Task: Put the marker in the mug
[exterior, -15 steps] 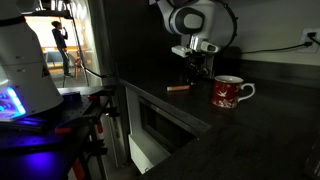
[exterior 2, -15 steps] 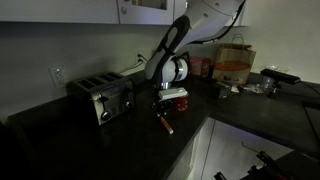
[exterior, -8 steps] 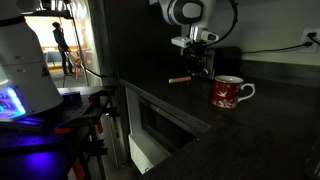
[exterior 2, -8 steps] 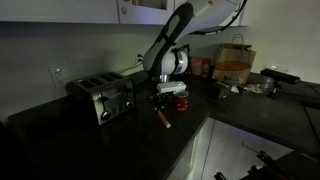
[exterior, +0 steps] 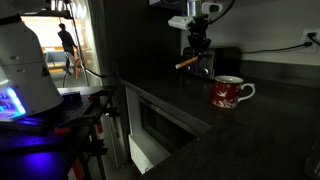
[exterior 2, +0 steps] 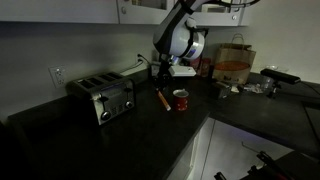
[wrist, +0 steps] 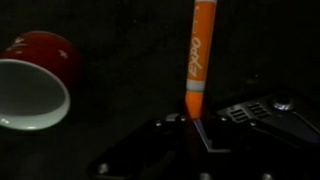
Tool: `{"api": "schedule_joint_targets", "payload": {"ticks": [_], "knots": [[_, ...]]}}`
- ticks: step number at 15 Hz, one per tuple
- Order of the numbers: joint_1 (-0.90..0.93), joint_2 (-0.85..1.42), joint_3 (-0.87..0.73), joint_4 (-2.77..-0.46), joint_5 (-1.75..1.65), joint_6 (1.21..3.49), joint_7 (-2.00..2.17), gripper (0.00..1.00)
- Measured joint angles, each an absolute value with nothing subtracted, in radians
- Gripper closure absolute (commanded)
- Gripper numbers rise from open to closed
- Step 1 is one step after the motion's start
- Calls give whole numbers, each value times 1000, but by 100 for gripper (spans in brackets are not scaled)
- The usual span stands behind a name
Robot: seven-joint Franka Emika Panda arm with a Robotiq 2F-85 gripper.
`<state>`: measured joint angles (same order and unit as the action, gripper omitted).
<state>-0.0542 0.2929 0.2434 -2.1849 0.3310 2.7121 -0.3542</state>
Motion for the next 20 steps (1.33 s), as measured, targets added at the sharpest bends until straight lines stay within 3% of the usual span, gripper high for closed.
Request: {"api": "schedule_joint_targets", "payload": {"ticks": [3,4,9,10,14,20], "knots": [[-104,245,292,-2222,469,2713,-557,95],[-124,231,313,-2226,531,2702,-651,81],[-137,191,320,-2248,576,2667,-759,81],[-137,191,321,-2248,576,2667,-759,95],[-127,195,310,-2241,633,2671,-793,95],[-193,203,332,-2153,1136,2679,-1296,95]]}}
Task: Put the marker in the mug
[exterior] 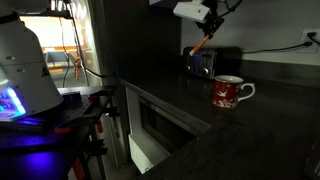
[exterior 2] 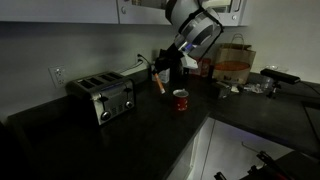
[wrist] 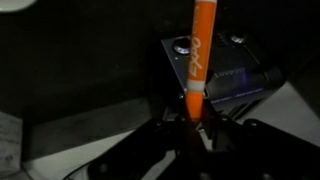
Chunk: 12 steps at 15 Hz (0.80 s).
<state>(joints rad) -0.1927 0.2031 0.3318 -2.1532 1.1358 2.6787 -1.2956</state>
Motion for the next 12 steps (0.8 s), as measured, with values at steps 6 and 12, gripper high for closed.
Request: {"api": "schedule_joint_targets", "payload": {"ticks": [6,12], "knots": [[-240,231,330,-2134,1391,2699,-1750,95],[-262,246,316,-2110,1697,2703,-2094,95]]}}
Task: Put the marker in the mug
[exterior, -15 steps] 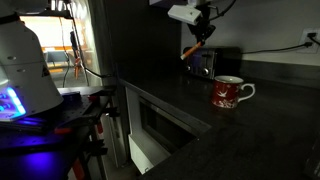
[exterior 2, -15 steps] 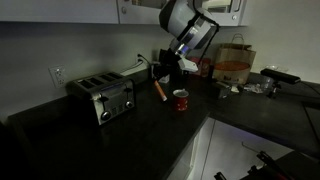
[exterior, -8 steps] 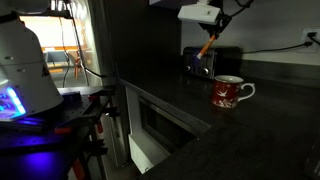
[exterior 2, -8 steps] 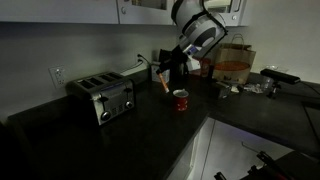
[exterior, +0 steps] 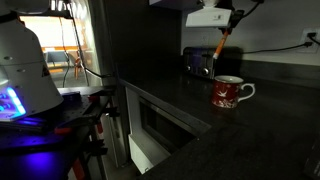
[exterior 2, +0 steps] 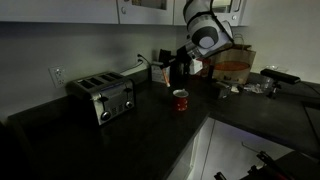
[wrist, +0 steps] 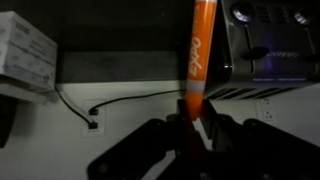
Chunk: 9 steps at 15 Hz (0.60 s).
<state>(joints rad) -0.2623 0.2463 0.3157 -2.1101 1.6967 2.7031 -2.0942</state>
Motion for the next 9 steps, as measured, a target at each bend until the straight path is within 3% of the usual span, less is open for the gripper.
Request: {"api": "schedule_joint_targets", "payload": {"ticks": [9], "knots": [[-258,392,238,-1966,2140,2850,-2568,95]]}}
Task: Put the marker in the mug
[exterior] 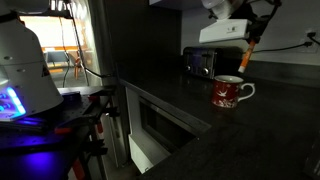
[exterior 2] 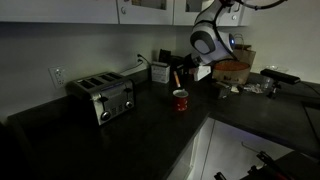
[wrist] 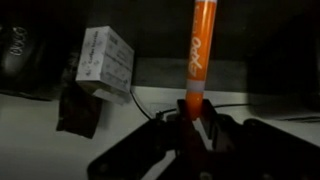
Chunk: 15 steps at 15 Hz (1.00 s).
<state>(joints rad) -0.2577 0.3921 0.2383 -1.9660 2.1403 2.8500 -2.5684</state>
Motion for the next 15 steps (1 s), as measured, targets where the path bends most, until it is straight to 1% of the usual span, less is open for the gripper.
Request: {"api": "schedule_joint_targets", "payload": {"ticks": [6,12,13,14,15], "knots": [[-223,511,195,-1898,2194,2850,-2602,95],[-176,531,154,-1879,2223,2855,-2602,95],[-168,531,148,-1879,2232,2859,-2602,56],[-161,531,143,-1879,2243,2866,-2602,55],[-153,530,139,-1879,2257,2885,-2602,48]]}}
